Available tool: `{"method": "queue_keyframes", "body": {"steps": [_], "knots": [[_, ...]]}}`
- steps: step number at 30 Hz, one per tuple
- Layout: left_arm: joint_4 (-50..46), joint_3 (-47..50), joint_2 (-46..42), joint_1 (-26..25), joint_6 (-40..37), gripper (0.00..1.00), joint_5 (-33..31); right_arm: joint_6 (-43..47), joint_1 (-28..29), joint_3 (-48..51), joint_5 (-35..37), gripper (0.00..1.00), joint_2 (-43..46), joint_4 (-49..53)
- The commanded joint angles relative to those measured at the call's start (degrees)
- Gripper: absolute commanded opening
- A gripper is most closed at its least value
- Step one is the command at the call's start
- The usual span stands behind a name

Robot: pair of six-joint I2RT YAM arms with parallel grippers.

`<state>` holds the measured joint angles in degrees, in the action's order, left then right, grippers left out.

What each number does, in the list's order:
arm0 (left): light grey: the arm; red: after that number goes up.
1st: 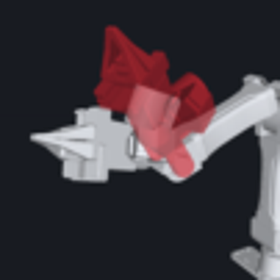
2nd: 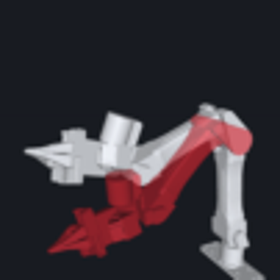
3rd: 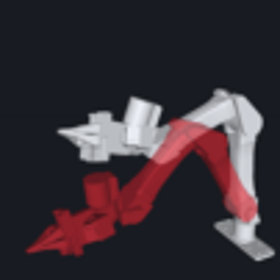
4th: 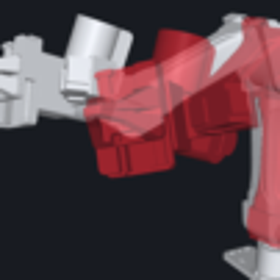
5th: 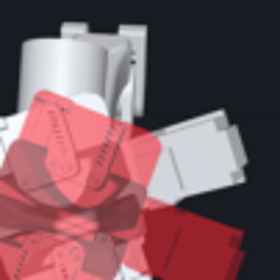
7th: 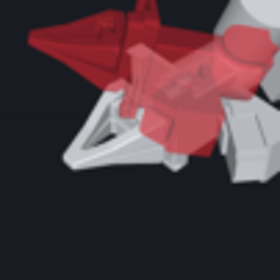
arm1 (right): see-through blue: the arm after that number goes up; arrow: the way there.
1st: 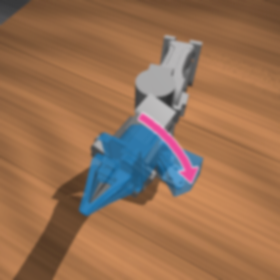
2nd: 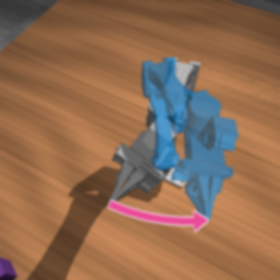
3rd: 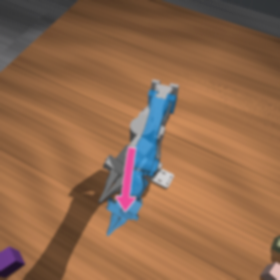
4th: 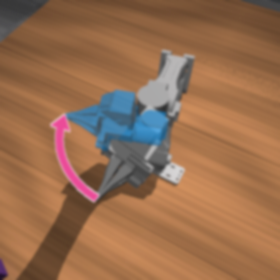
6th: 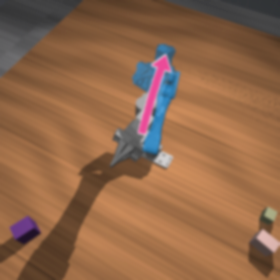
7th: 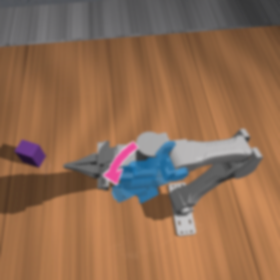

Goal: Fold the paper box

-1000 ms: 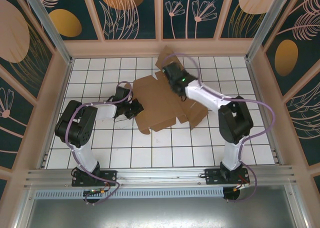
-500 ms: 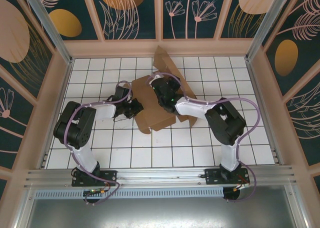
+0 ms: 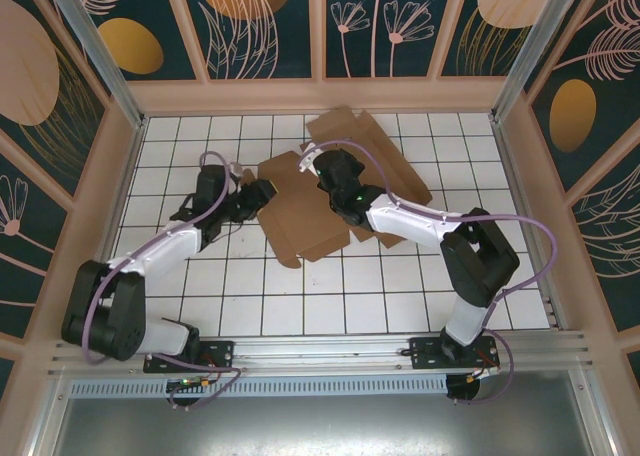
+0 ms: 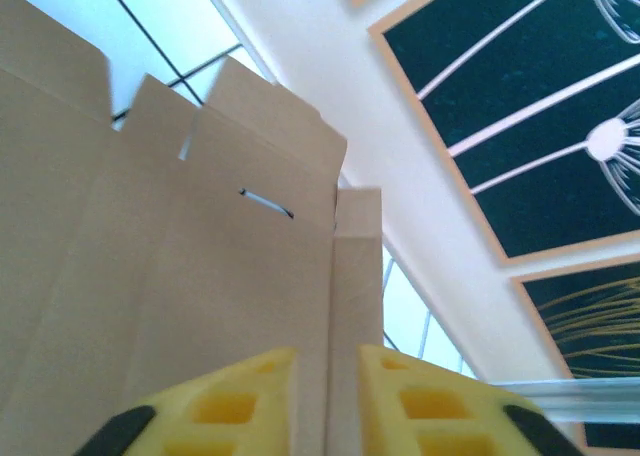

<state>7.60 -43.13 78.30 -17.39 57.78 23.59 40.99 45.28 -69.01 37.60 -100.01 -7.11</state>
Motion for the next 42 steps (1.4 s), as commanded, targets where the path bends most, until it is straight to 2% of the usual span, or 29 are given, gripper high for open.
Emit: {"method": "queue_keyframes", "body": {"steps": [1,3,4,6,9,13,18,23,25,28,31,34,37,42], "knots": [[-0.47,-3.11,0.95,0.53,-0.39,0.48,1.01,-8.06,-3.43,-5.6,-6.68,0.31,1.14,5.3],[-1.47,-4.88,3.19,0.47,-1.59,0.48,2.08,-19.2,-7.57,-10.5,-15.0,0.43,0.89,14.19],[-1.77,-5.56,4.48,0.43,-2.26,0.48,2.49,-24.86,-10.09,-13.03,-19.14,0.45,0.52,18.59],[-2.59,-7.54,7.44,0.44,-3.71,0.47,3.03,-33.7,-13.58,-15.1,-24.2,0.47,0.31,23.46],[-5.67,-12.18,13.07,-0.06,-7.37,0.46,2.37,-46.74,-16.87,-12.02,-34.52,0.48,0.76,24.0],[-13.33,-23.52,23.85,-0.48,-13.01,0.41,-0.86,-60.42,-16.67,-9.33,-34.49,0.39,-3.32,26.38],[-19.7,-32.56,34.35,-1.04,-16.58,0.32,-3.72,-69.79,-18.22,-5.98,-30.37,0.32,-8.66,28.53],[-22.27,-31.36,37.17,-4.13,-17.48,0.28,-5.03,-67.42,-20.34,-8.21,-27.42,0.31,-15.24,31.13],[-21.63,-28.69,37.27,-5.55,-15.33,0.27,-3.47,-64.73,-20.91,-10.34,-28.04,0.31,-18.24,31.98],[-20.2,-23.87,35.64,-7.86,-14.06,0.27,-5.18,-60.74,-21.44,-13.92,-29.29,0.32,-22.28,33.4],[-17.37,-17.87,33.73,-8.14,-11.51,0.27,-2.29,-57.25,-21.22,-16.96,-29.1,0.32,-25.38,34.79],[-16.06,-13.33,30.89,-8.92,-10.85,0.27,-1.62,-55.24,-20.89,-18.86,-30.64,0.33,-27.63,35.15],[-14.93,-9.56,27.53,-10.38,-9.75,0.27,-0.79,-52.18,-18.95,-18.95,-35.77,0.33,-28.46,33.47],[-14.7,-9.77,25.31,-13.9,-8.24,0.28,0.4,-48.5,-14.45,-20.37,-40.55,0.34,-30.01,33.06]]}}
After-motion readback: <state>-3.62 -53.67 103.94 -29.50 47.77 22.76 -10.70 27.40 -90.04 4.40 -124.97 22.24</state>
